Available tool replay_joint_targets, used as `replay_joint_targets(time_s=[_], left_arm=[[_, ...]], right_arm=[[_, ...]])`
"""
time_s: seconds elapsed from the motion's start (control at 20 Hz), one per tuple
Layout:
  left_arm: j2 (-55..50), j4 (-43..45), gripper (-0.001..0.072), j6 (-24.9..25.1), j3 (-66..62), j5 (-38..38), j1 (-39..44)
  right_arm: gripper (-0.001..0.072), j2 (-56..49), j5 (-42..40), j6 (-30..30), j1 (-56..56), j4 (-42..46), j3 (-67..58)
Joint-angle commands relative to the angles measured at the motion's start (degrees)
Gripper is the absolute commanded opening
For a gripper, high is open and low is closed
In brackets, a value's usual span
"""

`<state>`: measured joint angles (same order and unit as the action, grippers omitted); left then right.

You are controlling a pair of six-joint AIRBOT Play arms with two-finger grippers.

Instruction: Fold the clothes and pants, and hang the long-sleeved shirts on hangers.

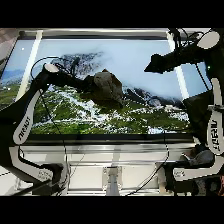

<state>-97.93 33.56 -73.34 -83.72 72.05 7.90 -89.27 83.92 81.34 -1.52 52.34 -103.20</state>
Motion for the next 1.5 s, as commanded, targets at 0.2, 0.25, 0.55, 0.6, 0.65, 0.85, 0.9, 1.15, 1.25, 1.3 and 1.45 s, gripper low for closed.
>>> replay_joint_targets(time_s=[0.2,0.25,0.55,0.6,0.65,0.85,0.9,1.15,1.25,1.3,1.45], left_arm=[[5.2,-8.7,0.0022,5.3,-2.6,-0.8,-3.5],[7.5,-8.3,0.0022,5.2,-3.4,-1.4,-5.5],[19.2,5.4,0.0023,1.0,-3.9,-3.3,-16.8],[19.8,9.4,0.0023,0.1,-3.9,-2.4,-17.0],[19.9,11.8,0.0023,0.1,-3.9,-1.2,-17.0],[19.3,14.9,0.0023,0.1,-3.9,1.1,-16.2],[19.2,14.9,0.0023,0.1,-3.9,1.1,-16.2],[19.2,14.9,0.0023,0.1,-3.9,2.1,-16.2],[19.2,14.9,0.0024,0.3,-3.9,2.8,-16.2],[19.2,14.9,0.0023,0.3,-3.9,2.9,-16.2],[19.2,14.9,0.0023,0.3,-3.9,2.9,-16.2]], right_arm=[[0.0028,0.0,-0.2,-1.6,0.0,-2.9,2.0],[0.0027,0.0,-0.2,-2.4,0.0,-5.5,3.8],[0.0029,0.0,-2.3,-7.1,-3.4,-15.4,20.3],[0.003,0.0,-4.2,-7.1,-4.8,-15.0,22.0],[0.0031,0.0,-7.3,-7.1,-6.6,-13.5,23.2],[0.0302,-0.1,-19.5,0.0,-14.8,-2.3,23.4],[0.0303,-0.4,-21.2,2.9,-16.5,-0.1,23.4],[0.0255,-8.2,-28.1,14.1,-18.5,-14.8,23.4],[0.0255,-10.8,-32.5,17.4,-19.2,-19.1,23.4],[0.0255,-11.4,-35.0,19.1,-19.9,-19.2,23.4],[0.0256,-11.7,-40.3,24.7,-21.5,-17.9,23.4]])
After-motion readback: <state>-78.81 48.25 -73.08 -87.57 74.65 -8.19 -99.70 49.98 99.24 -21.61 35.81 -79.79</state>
